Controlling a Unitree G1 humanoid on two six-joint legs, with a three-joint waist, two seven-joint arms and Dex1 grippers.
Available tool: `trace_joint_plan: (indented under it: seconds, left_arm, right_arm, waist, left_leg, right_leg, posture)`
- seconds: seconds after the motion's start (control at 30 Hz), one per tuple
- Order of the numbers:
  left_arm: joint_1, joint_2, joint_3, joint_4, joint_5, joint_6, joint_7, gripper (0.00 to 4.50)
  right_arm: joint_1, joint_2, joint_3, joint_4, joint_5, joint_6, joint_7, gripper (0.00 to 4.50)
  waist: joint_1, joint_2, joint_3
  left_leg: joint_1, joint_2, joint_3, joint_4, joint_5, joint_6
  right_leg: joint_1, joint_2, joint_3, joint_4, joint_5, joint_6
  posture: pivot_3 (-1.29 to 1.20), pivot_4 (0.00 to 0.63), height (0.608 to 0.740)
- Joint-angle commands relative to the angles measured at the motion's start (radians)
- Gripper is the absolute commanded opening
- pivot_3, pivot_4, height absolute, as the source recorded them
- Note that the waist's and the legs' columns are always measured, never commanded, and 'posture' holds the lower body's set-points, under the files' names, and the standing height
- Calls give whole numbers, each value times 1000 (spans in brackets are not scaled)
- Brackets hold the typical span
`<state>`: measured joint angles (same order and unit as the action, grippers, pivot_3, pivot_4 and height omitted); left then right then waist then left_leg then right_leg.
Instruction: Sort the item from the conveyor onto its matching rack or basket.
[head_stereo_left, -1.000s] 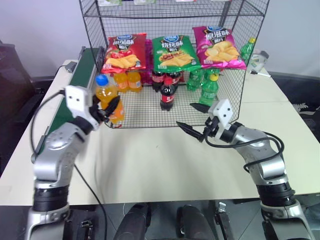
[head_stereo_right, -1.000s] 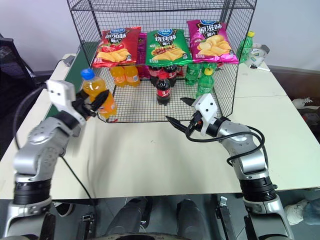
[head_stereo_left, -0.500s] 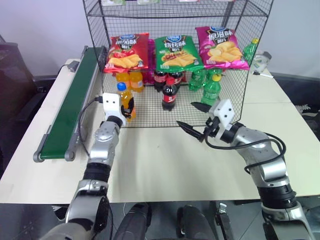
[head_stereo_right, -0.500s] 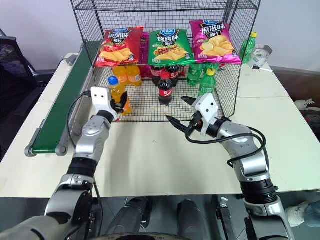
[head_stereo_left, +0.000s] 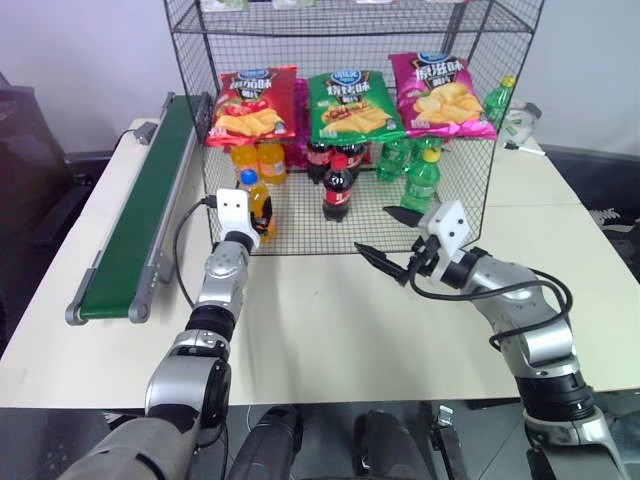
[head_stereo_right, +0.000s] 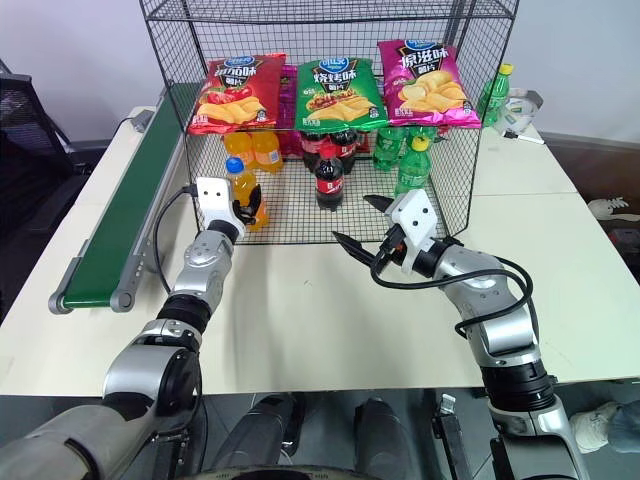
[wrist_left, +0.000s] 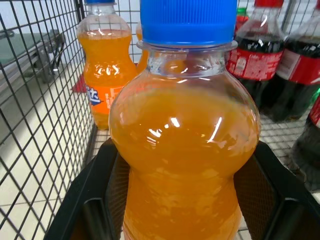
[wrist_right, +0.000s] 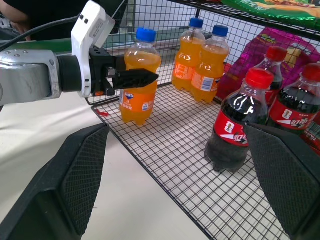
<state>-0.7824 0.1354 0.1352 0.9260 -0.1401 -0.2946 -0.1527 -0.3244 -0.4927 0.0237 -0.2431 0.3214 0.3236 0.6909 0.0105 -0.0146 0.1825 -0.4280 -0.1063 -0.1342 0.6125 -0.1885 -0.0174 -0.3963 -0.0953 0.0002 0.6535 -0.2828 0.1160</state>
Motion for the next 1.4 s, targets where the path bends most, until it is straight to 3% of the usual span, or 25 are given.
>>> trace_joint_plan:
  seconds: [0.03, 0.37, 0.77, 0.87, 0.97, 1.13, 1.4]
  left_arm:
    - [-24, 4, 14, -31, -5, -29, -10, 4482]
    - [75, 6, 7, -225, -20, 14, -49, 4482]
    - [318, 56, -9, -780, -24, 290, -44, 4482]
    - [397, 161, -17, -979, -78, 543, -130, 4482]
    - [460, 259, 17, -1117, -157, 683, -211, 4482]
    - [547, 403, 104, -1221, -224, 788, -296, 4482]
    - [656, 493, 206, -1258, -302, 837, -381, 4482]
  right_arm:
    - [-8, -5, -20, -51, 11, -3, -2, 4500]
    - [-8, -8, -20, -54, 12, 0, -1, 4500]
    - [-11, -15, -24, -48, 15, 2, 5, 4500]
    - [-9, -22, -27, -47, 14, 3, 9, 4500]
    - [-5, -35, -37, -39, 15, 0, 17, 4500]
    - [-4, -53, -46, -23, 17, -8, 29, 4500]
    - [-4, -48, -40, -18, 14, -8, 38, 4500]
  waist:
    - [0, 0, 0]
    - [-3, 0, 0]
    - [-1, 0, 0]
    - [-4, 1, 0]
    - [-8, 1, 0]
    - [-6, 1, -1]
    - [-1, 1, -1]
  left_leg:
    - [0, 0, 0, 0, 0, 0]
    - [0, 0, 0, 0, 0, 0]
    - [0, 0, 0, 0, 0, 0]
    - [1, 0, 0, 0, 0, 0]
    - [1, 1, 0, -1, 0, 0]
    - [1, 1, 0, -1, 0, 0]
    - [1, 1, 0, -1, 0, 0]
  right_leg:
    - [0, 0, 0, 0, 0, 0]
    - [0, 0, 0, 1, 0, 0]
    - [0, 0, 1, 1, 0, 0]
    - [0, 0, 1, 2, 0, 0]
    - [-1, 0, 1, 2, 0, 0]
    - [-1, -1, 1, 2, 0, -1]
    - [-1, -2, 2, 1, -1, -3]
  posture:
    - [0, 150, 740]
    - [0, 150, 740]
    - [0, 150, 740]
    - [0, 150, 740]
    - [0, 150, 740]
    - [0, 150, 740]
    - [0, 150, 740]
